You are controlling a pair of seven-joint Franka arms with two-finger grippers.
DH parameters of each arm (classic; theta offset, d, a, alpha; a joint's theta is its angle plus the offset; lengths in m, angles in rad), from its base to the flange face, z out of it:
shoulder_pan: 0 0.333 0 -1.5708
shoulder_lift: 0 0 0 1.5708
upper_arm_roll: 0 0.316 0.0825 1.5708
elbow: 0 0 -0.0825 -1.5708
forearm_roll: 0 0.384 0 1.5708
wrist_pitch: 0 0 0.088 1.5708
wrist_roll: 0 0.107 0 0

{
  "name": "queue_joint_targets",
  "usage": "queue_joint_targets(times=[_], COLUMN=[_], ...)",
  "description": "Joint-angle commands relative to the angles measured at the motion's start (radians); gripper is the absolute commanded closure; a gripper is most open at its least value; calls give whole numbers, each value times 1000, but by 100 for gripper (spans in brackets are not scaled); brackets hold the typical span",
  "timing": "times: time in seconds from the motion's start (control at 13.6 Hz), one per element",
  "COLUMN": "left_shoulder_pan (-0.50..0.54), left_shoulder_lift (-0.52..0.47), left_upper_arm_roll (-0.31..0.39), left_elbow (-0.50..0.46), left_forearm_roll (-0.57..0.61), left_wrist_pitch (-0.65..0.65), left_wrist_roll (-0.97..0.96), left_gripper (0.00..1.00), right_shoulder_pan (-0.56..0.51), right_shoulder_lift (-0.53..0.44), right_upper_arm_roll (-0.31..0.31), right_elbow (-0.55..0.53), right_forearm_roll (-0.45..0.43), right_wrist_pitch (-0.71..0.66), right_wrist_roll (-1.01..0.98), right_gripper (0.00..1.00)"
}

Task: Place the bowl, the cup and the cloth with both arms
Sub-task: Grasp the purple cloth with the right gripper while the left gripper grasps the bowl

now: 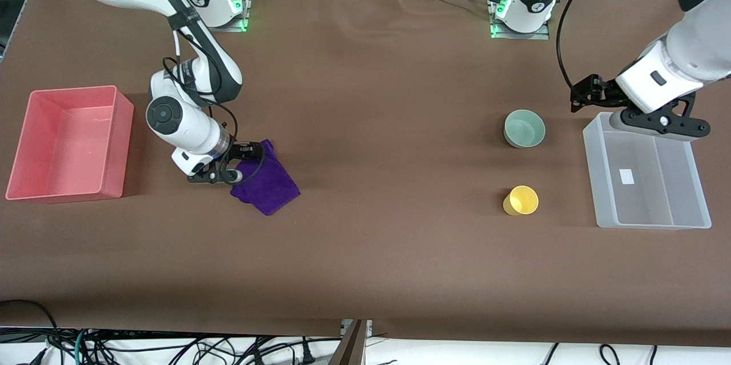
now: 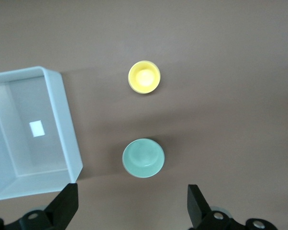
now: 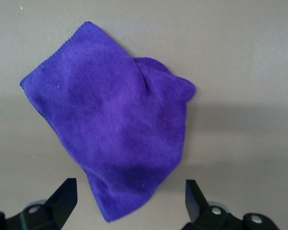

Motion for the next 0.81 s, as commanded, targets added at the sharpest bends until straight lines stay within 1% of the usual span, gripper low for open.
queue_joint_targets(times=[0.0,0.07,0.15,0.22,0.29,0.37,0.44,0.51,0.59,0.66,0.73], left_shoulder_pan=[0,0,5,16,36,45,46,48,54,57,63], left_shoulder_lift=[26,26,29,47,73,108,137,145,144,141,138], left_upper_arm_roll=[-8,-8,-8,-8,-8,-8,-8,-8,-8,-8,-8], left_elbow=[-100,-163,-229,-274,-292,-297,-300,-341,-405,-491,-568], left_forearm_roll=[43,45,46,46,46,46,45,48,48,46,46], left_wrist_pitch=[89,158,236,298,332,343,337,363,448,563,675], left_wrist_roll=[36,111,233,353,487,616,707,767,838,896,924], left_gripper=[0,0,0,0,0,0,0,0,0,0,0], right_shoulder_pan=[3,4,4,6,6,6,6,6,6,6,6], right_shoulder_lift=[47,60,69,72,78,86,88,92,98,100,106], right_upper_arm_roll=[1,-1,-1,-1,-3,-7,-15,-16,-16,-16,-16], right_elbow=[-8,-8,-6,-5,-1,-1,-1,-1,-1,-1,-1], right_forearm_roll=[-16,-17,-17,-28,-61,-97,-112,-112,-112,-112,-112], right_wrist_pitch=[92,113,124,129,129,135,144,144,146,146,146], right_wrist_roll=[24,22,21,21,21,22,22,22,22,22,22], right_gripper=[0,0,0,0,0,11,39,68,86,100,100])
